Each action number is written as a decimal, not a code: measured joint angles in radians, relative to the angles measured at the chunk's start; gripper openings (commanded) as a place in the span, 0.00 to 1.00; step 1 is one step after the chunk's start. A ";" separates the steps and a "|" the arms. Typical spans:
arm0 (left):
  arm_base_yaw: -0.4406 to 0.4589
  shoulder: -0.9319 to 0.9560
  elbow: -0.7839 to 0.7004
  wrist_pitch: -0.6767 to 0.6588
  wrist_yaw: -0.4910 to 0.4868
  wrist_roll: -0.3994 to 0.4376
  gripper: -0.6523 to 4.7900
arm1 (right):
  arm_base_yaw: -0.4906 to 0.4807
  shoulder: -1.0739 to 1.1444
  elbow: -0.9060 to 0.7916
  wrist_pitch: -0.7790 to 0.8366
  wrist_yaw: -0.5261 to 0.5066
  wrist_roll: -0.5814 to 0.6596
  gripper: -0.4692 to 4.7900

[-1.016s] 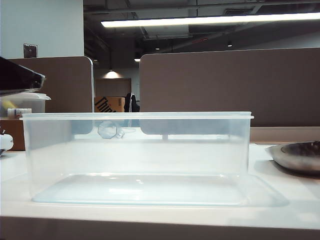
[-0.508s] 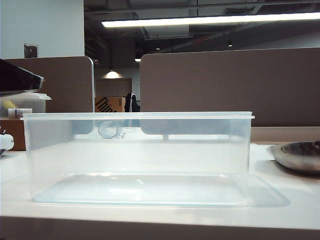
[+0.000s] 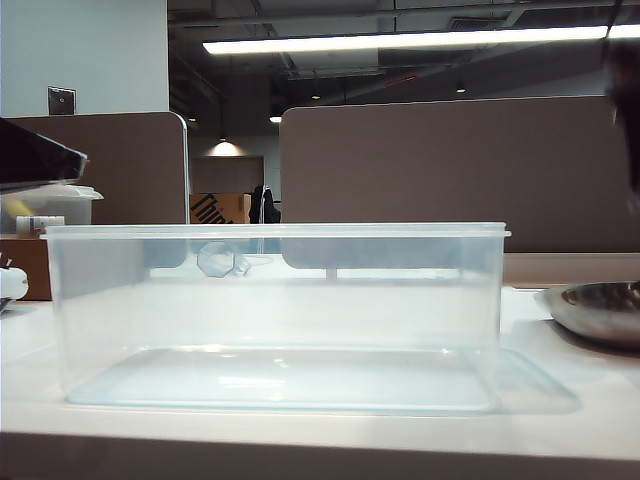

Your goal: Pick up the metal ice scoop from the table and place it inside the transparent plastic box.

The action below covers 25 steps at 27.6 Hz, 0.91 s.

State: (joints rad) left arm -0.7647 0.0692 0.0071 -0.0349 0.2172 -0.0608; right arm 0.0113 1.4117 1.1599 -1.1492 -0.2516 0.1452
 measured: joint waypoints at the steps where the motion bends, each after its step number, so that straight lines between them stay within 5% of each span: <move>1: 0.000 0.000 0.000 0.000 0.000 0.000 0.16 | 0.005 0.021 -0.002 -0.006 0.014 -0.005 0.79; 5: 0.000 0.000 0.000 0.000 0.000 0.000 0.16 | 0.040 0.102 -0.002 -0.021 0.066 -0.011 0.59; 18: 0.000 0.000 0.000 0.000 0.000 0.000 0.16 | 0.097 0.204 -0.002 0.081 0.078 -0.016 0.58; 20: 0.000 0.000 0.000 0.000 0.000 0.000 0.16 | 0.098 0.224 -0.002 0.084 0.095 -0.020 0.43; 23: 0.000 0.000 0.000 0.000 0.000 0.000 0.16 | 0.097 0.253 -0.002 0.083 0.121 -0.031 0.07; 25: 0.000 0.000 0.000 0.000 0.000 0.000 0.16 | 0.101 0.266 -0.002 0.085 0.124 -0.041 0.08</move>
State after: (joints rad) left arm -0.7647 0.0692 0.0071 -0.0349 0.2172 -0.0608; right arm 0.1120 1.6775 1.1576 -1.0645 -0.1280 0.1043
